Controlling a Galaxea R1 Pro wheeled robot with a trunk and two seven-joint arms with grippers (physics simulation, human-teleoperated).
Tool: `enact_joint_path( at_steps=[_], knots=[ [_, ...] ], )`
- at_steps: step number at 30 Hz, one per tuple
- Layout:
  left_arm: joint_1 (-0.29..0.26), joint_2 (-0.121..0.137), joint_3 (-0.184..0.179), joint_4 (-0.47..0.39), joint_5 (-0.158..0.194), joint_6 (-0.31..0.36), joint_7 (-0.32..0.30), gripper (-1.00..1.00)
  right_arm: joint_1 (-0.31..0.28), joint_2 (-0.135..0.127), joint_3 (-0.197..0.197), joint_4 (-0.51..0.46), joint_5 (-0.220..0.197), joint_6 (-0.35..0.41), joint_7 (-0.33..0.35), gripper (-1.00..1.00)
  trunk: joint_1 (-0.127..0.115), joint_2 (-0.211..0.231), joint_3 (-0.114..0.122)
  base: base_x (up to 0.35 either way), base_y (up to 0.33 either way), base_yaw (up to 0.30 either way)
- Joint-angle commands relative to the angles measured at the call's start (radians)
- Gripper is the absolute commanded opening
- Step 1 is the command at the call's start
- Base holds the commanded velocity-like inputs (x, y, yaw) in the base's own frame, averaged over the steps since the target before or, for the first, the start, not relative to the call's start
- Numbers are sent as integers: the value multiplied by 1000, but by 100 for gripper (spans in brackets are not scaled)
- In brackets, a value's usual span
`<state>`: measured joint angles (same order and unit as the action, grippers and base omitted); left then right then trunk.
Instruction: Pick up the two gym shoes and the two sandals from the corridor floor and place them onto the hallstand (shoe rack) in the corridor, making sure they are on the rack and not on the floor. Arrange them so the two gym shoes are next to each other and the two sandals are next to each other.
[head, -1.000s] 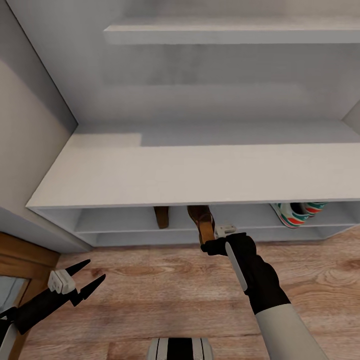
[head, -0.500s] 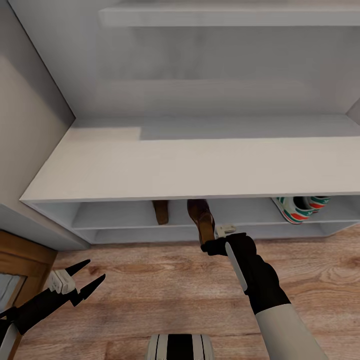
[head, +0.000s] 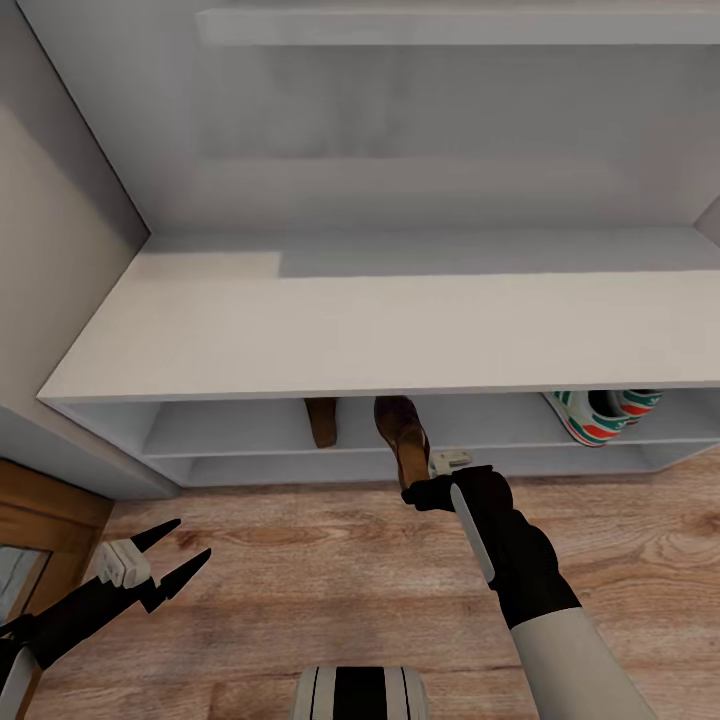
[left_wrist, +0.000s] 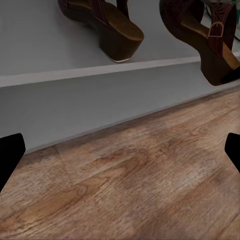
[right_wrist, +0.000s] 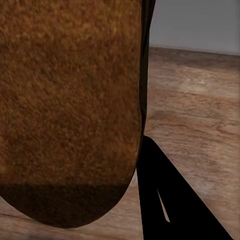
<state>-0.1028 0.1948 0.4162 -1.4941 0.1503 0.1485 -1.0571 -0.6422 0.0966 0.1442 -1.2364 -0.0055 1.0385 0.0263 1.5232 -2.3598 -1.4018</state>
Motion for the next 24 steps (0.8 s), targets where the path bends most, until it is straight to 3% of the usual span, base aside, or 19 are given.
enact_joint_path(
  at_steps=[1,11,24],
  knots=[
    [0,0,0,0,0,0,0,100,0,0,0,0,-1,0,0,-100,0,0,0,9,5,0],
    [0,0,-2,0,0,0,0,100,0,0,0,0,-2,0,0,-100,0,0,0,200,135,0],
    [0,1,-6,0,0,0,0,100,0,0,0,0,-2,0,0,-100,0,0,0,41,30,0]
  ],
)
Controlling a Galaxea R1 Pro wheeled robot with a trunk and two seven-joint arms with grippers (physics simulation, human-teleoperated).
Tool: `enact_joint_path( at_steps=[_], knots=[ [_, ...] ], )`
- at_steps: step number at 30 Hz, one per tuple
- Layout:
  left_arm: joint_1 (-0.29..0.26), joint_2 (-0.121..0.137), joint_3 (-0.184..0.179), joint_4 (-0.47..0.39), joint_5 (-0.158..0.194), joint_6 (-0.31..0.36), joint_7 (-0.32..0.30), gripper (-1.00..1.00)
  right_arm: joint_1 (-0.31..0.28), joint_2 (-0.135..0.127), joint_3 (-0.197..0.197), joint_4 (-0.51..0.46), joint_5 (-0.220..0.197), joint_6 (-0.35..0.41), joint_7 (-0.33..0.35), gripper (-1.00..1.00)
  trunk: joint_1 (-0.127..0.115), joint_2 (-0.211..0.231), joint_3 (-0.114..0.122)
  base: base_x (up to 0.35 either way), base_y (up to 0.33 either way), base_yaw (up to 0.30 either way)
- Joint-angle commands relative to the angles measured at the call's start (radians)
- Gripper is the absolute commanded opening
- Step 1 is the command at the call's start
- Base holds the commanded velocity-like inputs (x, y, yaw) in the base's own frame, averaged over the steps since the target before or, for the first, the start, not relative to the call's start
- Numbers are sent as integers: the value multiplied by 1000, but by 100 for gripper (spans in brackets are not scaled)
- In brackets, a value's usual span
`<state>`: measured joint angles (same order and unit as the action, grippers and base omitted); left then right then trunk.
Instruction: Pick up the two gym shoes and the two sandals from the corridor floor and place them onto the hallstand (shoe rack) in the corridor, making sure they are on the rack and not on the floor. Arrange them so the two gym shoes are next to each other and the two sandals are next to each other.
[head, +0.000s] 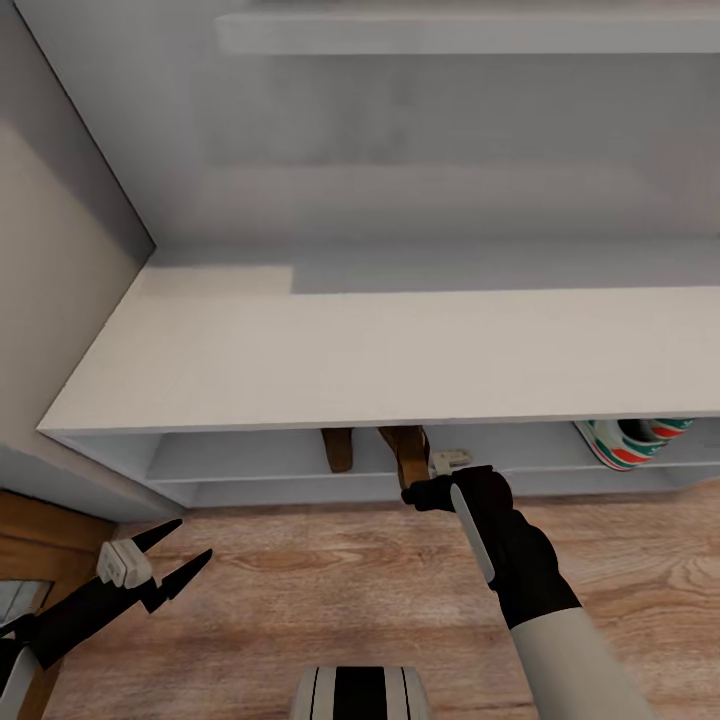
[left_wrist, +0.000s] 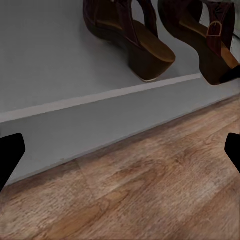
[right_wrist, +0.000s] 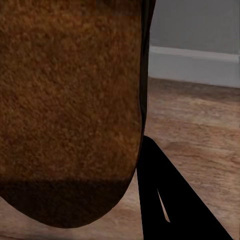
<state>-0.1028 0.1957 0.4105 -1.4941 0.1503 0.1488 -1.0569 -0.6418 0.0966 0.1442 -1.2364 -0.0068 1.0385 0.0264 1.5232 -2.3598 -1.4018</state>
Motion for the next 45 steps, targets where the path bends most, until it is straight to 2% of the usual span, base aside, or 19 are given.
enact_joint_path(
  at_steps=[1,24,32,45],
  knots=[
    [0,0,0,0,0,0,0,100,0,0,0,0,-1,0,0,-100,0,0,0,194,159,0],
    [0,-1,2,-2,0,0,0,100,0,0,0,0,-1,0,0,-100,0,0,0,34,28,0],
    [0,0,1,-1,0,0,0,100,0,0,0,0,-1,0,0,-100,31,-56,-25,0,0,0],
    [0,0,1,-2,0,0,0,100,0,0,0,0,-1,0,0,-100,31,-56,-25,0,0,0]
  ],
)
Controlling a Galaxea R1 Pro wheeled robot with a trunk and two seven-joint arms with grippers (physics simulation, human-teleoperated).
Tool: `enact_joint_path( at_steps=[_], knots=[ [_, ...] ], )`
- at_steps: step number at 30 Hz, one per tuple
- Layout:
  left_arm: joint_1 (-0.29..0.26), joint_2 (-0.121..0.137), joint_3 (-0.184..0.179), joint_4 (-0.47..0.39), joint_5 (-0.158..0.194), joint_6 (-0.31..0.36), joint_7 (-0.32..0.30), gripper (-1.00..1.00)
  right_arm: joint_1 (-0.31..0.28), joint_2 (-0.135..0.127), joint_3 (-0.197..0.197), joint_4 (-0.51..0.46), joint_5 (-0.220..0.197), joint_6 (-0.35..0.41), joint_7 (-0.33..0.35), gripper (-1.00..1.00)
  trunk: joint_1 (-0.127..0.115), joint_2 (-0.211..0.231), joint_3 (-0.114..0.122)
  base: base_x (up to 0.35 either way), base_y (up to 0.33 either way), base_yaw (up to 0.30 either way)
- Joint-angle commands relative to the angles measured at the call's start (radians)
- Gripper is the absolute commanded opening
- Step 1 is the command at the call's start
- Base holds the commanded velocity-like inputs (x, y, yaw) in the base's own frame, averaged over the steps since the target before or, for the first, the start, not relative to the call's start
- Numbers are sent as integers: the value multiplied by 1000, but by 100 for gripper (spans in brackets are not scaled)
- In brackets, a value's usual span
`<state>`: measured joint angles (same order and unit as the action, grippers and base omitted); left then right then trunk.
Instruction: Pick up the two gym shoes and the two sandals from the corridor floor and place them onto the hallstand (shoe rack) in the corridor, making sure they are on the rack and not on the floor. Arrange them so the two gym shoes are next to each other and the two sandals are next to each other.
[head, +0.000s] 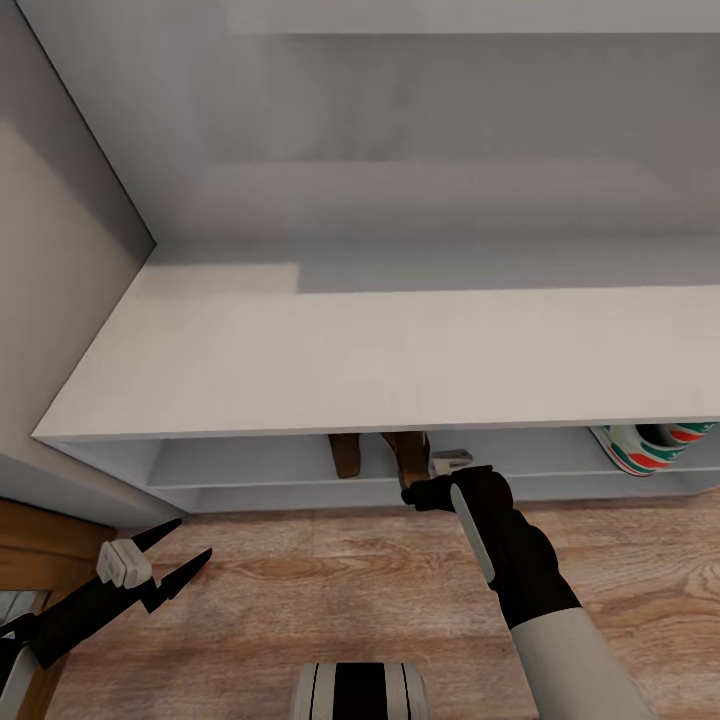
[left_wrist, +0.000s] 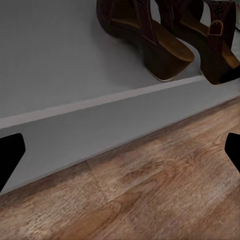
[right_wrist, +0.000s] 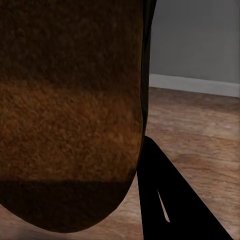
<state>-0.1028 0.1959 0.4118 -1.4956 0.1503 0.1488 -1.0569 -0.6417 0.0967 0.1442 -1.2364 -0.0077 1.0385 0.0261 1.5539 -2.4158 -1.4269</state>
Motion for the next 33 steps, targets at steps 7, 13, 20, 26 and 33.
enact_joint_path(
  at_steps=[7,13,20,26,33],
  knots=[
    [0,0,-2,0,0,0,0,100,0,0,0,0,0,0,0,-100,0,0,0,53,17,0],
    [0,-1,-2,0,-1,0,0,100,0,0,0,0,0,0,0,-100,0,0,0,214,77,0],
    [0,0,-1,0,0,0,0,100,0,0,0,0,0,0,0,-100,0,0,0,28,7,0],
    [0,0,-2,0,0,0,0,100,0,0,0,0,-1,0,0,-100,0,0,0,1,0,0],
    [0,0,-2,0,0,0,0,100,0,0,0,0,-1,0,0,-100,0,0,0,0,0,0]
  ],
)
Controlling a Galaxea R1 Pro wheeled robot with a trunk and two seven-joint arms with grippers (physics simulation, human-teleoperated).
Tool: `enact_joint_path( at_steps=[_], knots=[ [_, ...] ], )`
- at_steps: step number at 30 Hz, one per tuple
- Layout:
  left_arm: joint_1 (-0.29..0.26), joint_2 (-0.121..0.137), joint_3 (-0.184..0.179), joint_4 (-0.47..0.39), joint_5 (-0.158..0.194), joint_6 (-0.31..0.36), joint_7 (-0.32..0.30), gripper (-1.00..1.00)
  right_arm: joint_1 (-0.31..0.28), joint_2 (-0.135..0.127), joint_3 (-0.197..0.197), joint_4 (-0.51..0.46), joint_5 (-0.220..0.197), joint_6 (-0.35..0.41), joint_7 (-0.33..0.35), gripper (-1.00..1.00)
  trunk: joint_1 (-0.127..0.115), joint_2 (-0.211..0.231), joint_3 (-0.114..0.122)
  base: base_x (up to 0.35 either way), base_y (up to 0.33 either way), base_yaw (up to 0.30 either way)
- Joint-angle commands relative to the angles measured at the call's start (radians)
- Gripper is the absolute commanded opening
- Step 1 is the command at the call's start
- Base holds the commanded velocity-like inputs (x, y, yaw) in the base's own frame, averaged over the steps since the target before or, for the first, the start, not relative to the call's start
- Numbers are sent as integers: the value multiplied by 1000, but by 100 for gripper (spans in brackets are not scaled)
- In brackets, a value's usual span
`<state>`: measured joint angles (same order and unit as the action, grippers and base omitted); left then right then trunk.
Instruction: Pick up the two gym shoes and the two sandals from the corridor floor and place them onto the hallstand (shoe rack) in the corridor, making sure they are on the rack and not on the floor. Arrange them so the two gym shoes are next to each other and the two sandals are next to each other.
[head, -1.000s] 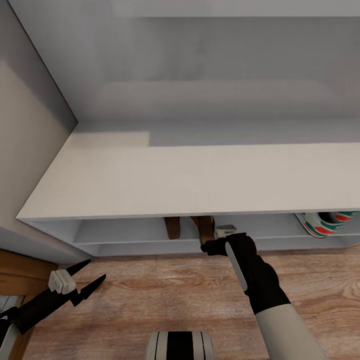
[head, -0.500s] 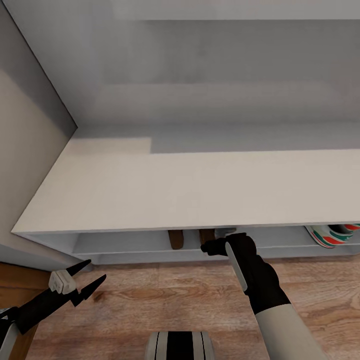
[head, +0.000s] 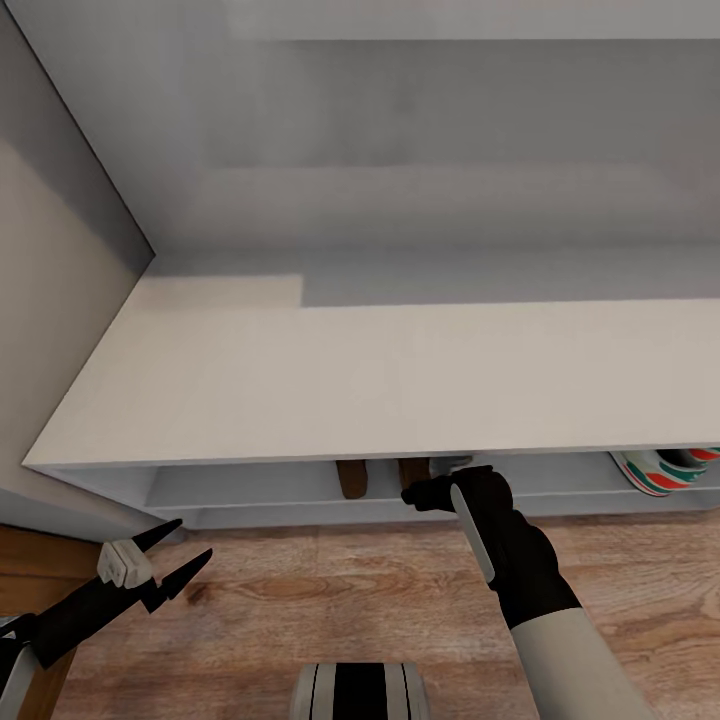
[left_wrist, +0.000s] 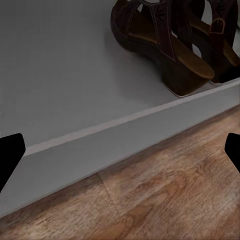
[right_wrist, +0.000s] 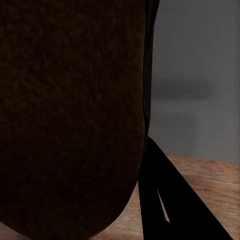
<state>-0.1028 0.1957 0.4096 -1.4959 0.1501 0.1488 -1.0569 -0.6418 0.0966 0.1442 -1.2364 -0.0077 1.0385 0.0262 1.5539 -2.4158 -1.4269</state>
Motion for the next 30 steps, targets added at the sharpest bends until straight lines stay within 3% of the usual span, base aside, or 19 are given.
enact_joint_path(
  at_steps=[1,20,21,30],
  knots=[
    [0,0,0,0,0,0,0,100,0,0,0,0,-1,0,0,-100,0,0,0,0,0,0],
    [0,1,0,0,-1,0,0,100,0,0,0,0,-1,0,0,-100,0,0,0,33,36,0],
    [0,1,0,0,0,0,0,100,0,0,0,0,-1,0,0,100,0,0,0,0,0,0],
    [0,1,0,0,0,0,0,100,0,0,0,0,-1,0,0,100,0,0,0,0,0,0]
  ],
)
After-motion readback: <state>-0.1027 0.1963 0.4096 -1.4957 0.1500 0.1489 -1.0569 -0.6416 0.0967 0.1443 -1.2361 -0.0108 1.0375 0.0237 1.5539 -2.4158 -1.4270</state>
